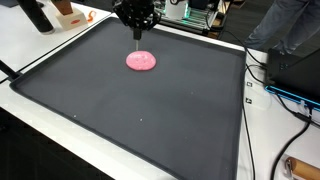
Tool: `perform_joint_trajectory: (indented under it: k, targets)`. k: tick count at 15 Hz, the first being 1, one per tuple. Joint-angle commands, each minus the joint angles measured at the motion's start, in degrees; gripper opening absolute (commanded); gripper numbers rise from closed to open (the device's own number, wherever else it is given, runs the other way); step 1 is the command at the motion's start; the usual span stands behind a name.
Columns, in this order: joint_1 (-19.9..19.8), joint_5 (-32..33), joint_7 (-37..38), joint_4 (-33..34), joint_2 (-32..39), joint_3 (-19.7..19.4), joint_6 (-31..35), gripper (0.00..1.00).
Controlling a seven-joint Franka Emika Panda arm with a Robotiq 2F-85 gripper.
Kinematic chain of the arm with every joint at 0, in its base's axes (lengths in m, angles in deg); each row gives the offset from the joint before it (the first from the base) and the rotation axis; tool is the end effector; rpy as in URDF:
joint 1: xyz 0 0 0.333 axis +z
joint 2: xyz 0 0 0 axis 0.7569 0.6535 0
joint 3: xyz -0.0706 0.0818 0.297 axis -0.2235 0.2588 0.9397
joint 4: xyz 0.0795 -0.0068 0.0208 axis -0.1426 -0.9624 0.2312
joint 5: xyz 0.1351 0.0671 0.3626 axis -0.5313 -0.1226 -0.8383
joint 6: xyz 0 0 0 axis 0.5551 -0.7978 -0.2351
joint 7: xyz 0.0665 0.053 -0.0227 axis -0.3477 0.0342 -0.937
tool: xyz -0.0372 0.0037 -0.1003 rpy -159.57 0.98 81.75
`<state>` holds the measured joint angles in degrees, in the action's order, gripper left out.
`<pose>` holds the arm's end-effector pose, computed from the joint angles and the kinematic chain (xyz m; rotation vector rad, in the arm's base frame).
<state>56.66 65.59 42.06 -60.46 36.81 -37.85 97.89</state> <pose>0.5977 0.1090 0.3546 2.8598 0.5540 -0.2233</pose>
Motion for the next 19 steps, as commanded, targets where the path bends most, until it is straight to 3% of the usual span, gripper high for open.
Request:
perform_joint_trajectory:
  k: [1, 10, 11, 12, 19]
  targets:
    - [-2.21, -4.37, -5.74, -3.16, -3.1, 0.55, 1.78, 0.03]
    - [-4.82, -9.51, -19.21, -5.22, -6.61, 0.48, 3.93, 0.03]
    - [-3.81, -7.46, -16.17, -2.08, -4.16, 0.19, 1.84, 0.03]
    - [-3.91, -7.52, -16.49, -2.12, -4.34, 0.15, 1.94, 0.13]
    - [-3.83, -7.51, -16.45, -1.94, -4.21, 0.2, 1.94, 0.13]
